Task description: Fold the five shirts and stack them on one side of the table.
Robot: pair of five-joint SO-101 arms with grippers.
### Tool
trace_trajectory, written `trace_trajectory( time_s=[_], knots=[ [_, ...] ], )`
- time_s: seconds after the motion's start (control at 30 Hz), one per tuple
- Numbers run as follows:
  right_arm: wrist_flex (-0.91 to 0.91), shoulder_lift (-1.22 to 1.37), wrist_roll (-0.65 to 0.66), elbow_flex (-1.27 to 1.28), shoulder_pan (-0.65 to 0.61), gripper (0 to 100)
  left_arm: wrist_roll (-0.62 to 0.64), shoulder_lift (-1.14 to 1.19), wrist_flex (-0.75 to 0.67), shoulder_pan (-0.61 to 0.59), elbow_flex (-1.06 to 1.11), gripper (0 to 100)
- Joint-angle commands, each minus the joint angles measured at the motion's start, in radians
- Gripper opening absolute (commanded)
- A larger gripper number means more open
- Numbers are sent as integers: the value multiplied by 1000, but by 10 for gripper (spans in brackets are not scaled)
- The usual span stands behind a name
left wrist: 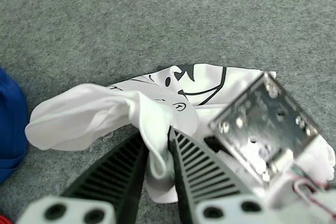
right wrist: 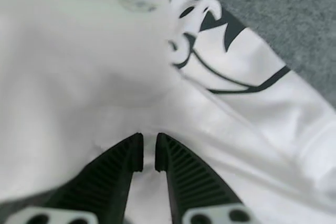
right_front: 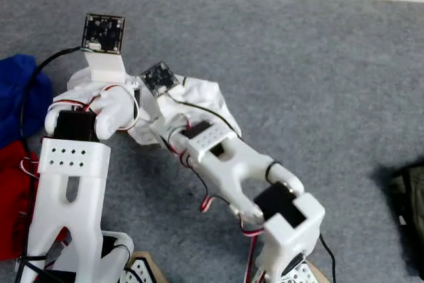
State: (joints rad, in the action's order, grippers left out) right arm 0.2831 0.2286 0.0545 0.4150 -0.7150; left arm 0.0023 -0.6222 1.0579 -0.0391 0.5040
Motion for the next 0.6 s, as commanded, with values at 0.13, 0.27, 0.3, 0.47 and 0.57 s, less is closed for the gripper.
trace_trajectory(
  time_s=[0.13, 0.27, 0.3, 0.47, 0.57],
  knots=[
    [19, -7, 29, -96, 7, 59, -9, -33, 3, -8, -5, 7],
    [50, -38, 31, -99, 2, 59, -9, -33, -3, -8, 18, 7],
    [73, -73, 31, -102, 12, 59, -9, -33, -3, -8, 19, 7],
    [160, -380, 31, -39, 163, 59, -9, -33, -37, -7, 15, 7],
    [162, -607, 31, 107, 274, 59, -9, -33, -98, 13, 13, 7]
  ],
)
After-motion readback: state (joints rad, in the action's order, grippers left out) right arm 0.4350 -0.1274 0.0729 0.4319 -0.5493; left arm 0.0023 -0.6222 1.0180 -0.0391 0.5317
